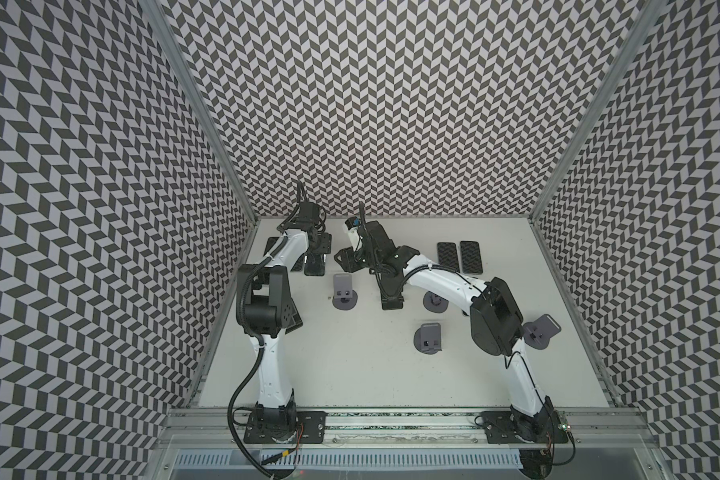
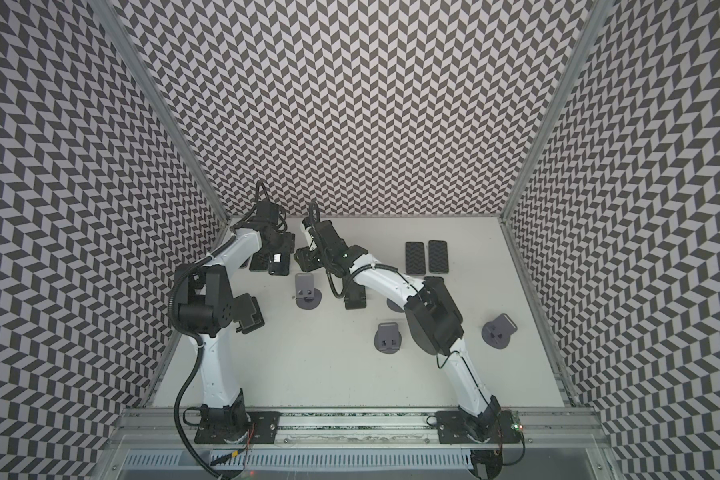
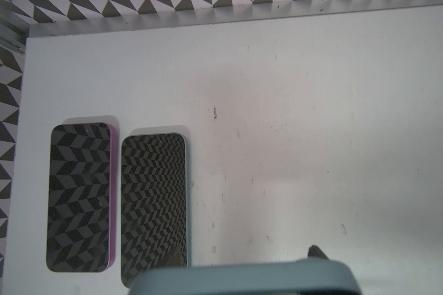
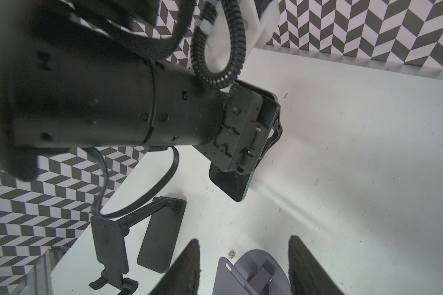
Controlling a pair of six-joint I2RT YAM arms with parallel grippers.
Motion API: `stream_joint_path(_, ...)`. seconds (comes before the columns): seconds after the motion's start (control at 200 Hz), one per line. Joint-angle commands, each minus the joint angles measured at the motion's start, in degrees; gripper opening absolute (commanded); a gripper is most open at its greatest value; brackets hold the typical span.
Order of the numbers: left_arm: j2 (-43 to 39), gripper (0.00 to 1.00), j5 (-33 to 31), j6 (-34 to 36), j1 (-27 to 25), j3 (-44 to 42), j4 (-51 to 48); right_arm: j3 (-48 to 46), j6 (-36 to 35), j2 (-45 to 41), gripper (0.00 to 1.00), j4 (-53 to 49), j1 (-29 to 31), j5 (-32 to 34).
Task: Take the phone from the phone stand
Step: 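Lower the teal-edged phone toward the table beside the flat phones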
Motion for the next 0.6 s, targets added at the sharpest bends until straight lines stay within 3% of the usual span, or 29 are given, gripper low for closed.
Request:
stream_joint_path(0.0, 0.10, 0.45, -0.67, 0.89, 0.56, 2.96, 0.62, -0.04, 0.44, 0.65, 0.54, 2.19, -0.38, -0.98)
stream_joint_path(0.596, 3.70, 0.47, -0.90, 2.69, 0.70, 6.53, 0.90, -2.87, -0.77, -1.32, 0.54, 0.04, -0.46, -1.08)
